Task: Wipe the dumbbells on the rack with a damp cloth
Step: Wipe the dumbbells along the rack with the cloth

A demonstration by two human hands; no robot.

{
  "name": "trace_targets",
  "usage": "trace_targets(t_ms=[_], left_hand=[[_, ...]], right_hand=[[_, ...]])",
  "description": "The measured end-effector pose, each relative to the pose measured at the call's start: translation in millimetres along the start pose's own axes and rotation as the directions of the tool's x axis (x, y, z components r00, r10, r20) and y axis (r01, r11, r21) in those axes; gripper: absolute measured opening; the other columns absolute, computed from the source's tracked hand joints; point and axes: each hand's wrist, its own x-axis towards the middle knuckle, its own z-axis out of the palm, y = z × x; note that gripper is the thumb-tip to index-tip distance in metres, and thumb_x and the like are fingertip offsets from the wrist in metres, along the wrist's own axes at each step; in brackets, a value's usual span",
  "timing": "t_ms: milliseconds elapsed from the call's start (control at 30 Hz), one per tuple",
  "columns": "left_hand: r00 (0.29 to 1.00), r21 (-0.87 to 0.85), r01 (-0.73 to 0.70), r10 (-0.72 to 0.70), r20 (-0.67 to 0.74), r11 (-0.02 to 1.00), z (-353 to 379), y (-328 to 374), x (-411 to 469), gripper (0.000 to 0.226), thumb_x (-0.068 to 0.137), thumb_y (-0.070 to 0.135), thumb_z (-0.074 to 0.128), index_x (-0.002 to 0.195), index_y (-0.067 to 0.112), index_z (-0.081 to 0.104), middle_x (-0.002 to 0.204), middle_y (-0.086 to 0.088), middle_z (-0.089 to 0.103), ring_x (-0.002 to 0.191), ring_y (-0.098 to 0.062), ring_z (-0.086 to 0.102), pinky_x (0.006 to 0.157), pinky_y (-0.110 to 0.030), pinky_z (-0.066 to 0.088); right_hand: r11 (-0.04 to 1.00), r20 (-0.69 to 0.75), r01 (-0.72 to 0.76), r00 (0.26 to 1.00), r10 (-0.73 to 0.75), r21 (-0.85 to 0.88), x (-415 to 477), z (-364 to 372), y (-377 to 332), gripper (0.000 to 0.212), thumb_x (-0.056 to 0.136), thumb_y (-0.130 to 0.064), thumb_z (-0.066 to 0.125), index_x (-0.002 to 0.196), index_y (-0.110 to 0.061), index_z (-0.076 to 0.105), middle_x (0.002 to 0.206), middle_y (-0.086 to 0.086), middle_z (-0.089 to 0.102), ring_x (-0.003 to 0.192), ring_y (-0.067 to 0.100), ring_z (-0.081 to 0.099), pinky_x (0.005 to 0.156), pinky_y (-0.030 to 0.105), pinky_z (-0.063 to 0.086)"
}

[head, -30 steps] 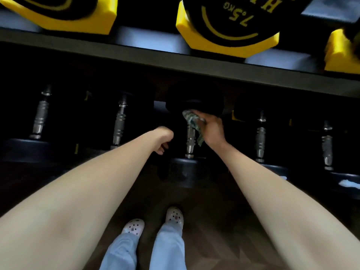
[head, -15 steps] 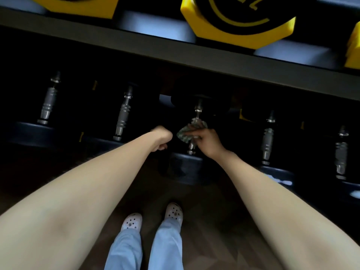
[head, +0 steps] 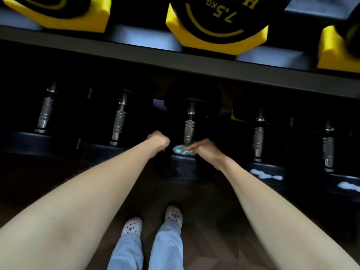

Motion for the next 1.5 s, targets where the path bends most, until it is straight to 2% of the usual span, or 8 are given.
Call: trace_targets(t_ms=[333, 533, 667, 767, 867, 1033, 1300, 1500], left_hand=[[0.992, 0.007, 0.036, -0.037, 0.123, 0.999, -6, 10, -1, 0.030, 0.095, 0.012, 0.039, 0.120, -0.002, 0.050, 0.074, -0.009, 0.052, 0.083, -0.021, 0.055, 0.053, -0.020, 0.038], [0.975, 0.033, 0.075, -0.080, 0.205, 0.997, -10, 23, -5, 0.023, 0.098, 0.014, 0.035, 0.113, 0.003, 0.049, 0.070, -0.010, 0.051, 0.059, -0.014, 0.044, 0.050, -0.018, 0.035], [0.950, -0.068, 0.132, -0.106, 0.295, 0.989, -12, 28, -3, 0.020, 0.101, 0.020, 0.030, 0.098, 0.007, 0.045, 0.075, -0.009, 0.049, 0.064, -0.016, 0.047, 0.056, -0.022, 0.042], [0.945, -0.071, 0.151, -0.123, 0.302, 0.986, -11, 26, 2, 0.030, 0.101, 0.022, 0.030, 0.082, 0.008, 0.047, 0.077, -0.010, 0.049, 0.064, -0.017, 0.048, 0.049, -0.020, 0.044], [0.957, -0.146, 0.154, -0.110, 0.270, 0.977, -10, 21, 3, 0.029, 0.101, 0.021, 0.032, 0.112, 0.000, 0.050, 0.096, -0.017, 0.054, 0.065, -0.019, 0.050, 0.057, -0.022, 0.047], [0.968, -0.275, 0.159, -0.094, 0.234, 0.948, -10, 11, 3, 0.032, 0.100, 0.011, 0.035, 0.125, -0.006, 0.045, 0.080, -0.013, 0.051, 0.064, -0.016, 0.051, 0.038, -0.015, 0.047], [0.981, -0.199, 0.086, -0.049, 0.185, 0.976, -9, 14, -6, 0.015, 0.098, 0.009, 0.038, 0.088, 0.003, 0.047, 0.071, -0.010, 0.049, 0.059, -0.013, 0.050, 0.035, -0.012, 0.043], [0.982, -0.208, 0.081, -0.042, 0.185, 0.975, -10, 12, -7, 0.022, 0.098, 0.010, 0.039, 0.114, -0.001, 0.050, 0.072, -0.010, 0.049, 0.060, -0.012, 0.050, 0.036, -0.012, 0.044]], right_hand=[[0.977, 0.202, -0.118, 0.976, 0.082, 0.175, -10, -40, -27, 0.033, 0.083, 0.014, 0.042, 0.098, 0.000, 0.068, 0.120, 0.015, 0.061, 0.115, 0.024, 0.052, 0.091, 0.025, 0.046], [0.332, 0.007, -0.096, 0.966, 0.259, 0.938, -10, -60, -5, 0.037, 0.096, 0.001, 0.029, 0.124, -0.006, 0.051, 0.107, 0.015, 0.061, 0.084, 0.028, 0.060, 0.073, 0.038, 0.049], [0.584, -0.138, -0.098, 0.928, 0.347, 0.805, 11, -47, -9, 0.041, 0.098, 0.002, 0.026, 0.137, 0.002, 0.039, 0.086, 0.014, 0.059, 0.063, 0.020, 0.056, 0.058, 0.032, 0.046], [0.696, -0.237, -0.068, 0.913, 0.333, 0.715, 29, -35, -13, 0.041, 0.098, 0.003, 0.030, 0.135, -0.003, 0.046, 0.118, 0.024, 0.060, 0.077, 0.021, 0.059, 0.069, 0.032, 0.049], [0.834, -0.310, -0.005, 0.927, 0.211, 0.552, 46, -24, -14, 0.043, 0.096, 0.007, 0.033, 0.134, -0.004, 0.048, 0.132, 0.018, 0.053, 0.111, 0.029, 0.056, 0.092, 0.034, 0.047], [0.976, -0.278, 0.012, 0.959, 0.051, 0.219, 49, -20, 1, 0.038, 0.094, 0.008, 0.039, 0.128, -0.001, 0.054, 0.117, 0.013, 0.059, 0.103, 0.028, 0.059, 0.075, 0.025, 0.052], [0.949, 0.048, -0.102, 0.991, 0.122, -0.298, 28, -22, 1, 0.022, 0.090, 0.004, 0.042, 0.081, -0.016, 0.044, 0.091, 0.011, 0.047, 0.087, 0.026, 0.046, 0.069, 0.032, 0.034], [0.933, 0.128, -0.025, 0.989, 0.075, -0.360, 6, -22, -37, 0.037, 0.090, 0.005, 0.042, 0.127, 0.002, 0.050, 0.122, 0.014, 0.052, 0.113, 0.028, 0.048, 0.088, 0.034, 0.042]])
